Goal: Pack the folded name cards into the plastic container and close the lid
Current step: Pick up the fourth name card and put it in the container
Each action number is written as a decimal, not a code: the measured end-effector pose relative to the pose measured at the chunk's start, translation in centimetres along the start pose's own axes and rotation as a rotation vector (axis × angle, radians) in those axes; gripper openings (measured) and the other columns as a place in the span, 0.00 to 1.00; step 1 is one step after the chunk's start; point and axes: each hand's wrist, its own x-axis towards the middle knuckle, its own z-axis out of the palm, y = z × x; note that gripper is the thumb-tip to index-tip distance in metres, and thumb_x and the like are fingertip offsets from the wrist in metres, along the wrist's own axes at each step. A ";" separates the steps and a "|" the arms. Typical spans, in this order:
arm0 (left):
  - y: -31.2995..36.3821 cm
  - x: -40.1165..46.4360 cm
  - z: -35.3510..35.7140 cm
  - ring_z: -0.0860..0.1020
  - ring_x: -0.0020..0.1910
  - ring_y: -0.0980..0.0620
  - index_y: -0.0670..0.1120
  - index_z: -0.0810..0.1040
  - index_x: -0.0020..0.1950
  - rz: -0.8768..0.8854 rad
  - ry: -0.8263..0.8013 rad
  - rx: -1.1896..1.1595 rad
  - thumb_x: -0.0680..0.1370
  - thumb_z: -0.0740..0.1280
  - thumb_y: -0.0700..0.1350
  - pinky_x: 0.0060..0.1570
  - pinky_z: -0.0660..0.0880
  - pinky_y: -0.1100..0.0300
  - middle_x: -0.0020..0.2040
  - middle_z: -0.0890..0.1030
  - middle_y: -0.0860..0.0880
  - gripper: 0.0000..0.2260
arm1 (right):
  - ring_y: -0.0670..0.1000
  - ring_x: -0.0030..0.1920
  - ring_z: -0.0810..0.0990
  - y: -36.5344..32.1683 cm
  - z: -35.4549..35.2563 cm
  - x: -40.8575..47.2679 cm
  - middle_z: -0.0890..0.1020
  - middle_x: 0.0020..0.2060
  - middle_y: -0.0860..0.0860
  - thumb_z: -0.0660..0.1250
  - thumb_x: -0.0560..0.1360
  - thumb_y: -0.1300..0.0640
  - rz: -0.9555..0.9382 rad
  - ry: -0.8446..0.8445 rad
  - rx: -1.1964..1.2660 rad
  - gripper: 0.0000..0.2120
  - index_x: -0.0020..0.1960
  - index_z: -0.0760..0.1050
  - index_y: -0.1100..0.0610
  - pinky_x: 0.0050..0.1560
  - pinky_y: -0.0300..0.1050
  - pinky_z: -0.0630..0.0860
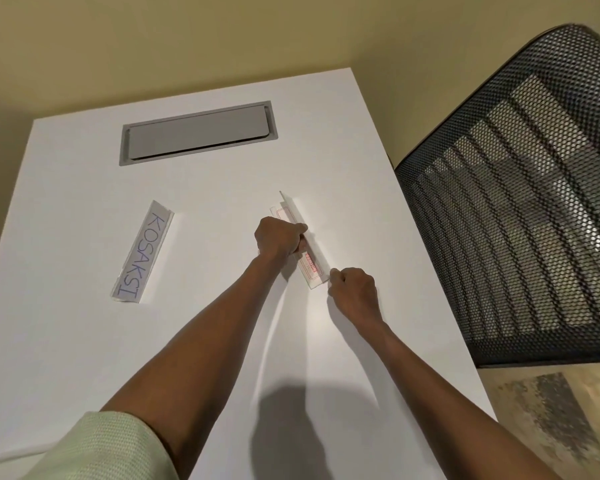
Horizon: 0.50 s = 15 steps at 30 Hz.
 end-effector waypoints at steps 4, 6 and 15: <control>-0.2 0.4 0.1 0.83 0.31 0.43 0.36 0.80 0.41 -0.024 0.009 -0.039 0.69 0.75 0.40 0.40 0.83 0.45 0.37 0.84 0.37 0.09 | 0.59 0.39 0.81 -0.2 0.2 -0.1 0.85 0.35 0.57 0.59 0.77 0.52 0.071 -0.024 0.100 0.20 0.34 0.77 0.65 0.44 0.51 0.79; -0.5 0.6 -0.1 0.84 0.35 0.42 0.35 0.81 0.43 -0.038 0.016 -0.053 0.68 0.76 0.40 0.42 0.83 0.45 0.38 0.85 0.38 0.10 | 0.56 0.33 0.80 -0.5 0.3 -0.2 0.85 0.31 0.55 0.61 0.73 0.53 0.189 -0.062 0.273 0.16 0.32 0.78 0.63 0.41 0.49 0.78; -2.8 0.8 -2.9 0.71 0.33 0.46 0.42 0.75 0.42 -0.094 0.021 -0.188 0.72 0.73 0.38 0.38 0.75 0.53 0.36 0.74 0.42 0.07 | 0.52 0.27 0.70 -2.7 1.3 -2.2 0.78 0.27 0.54 0.66 0.69 0.59 0.408 -0.163 0.733 0.07 0.34 0.78 0.60 0.28 0.41 0.67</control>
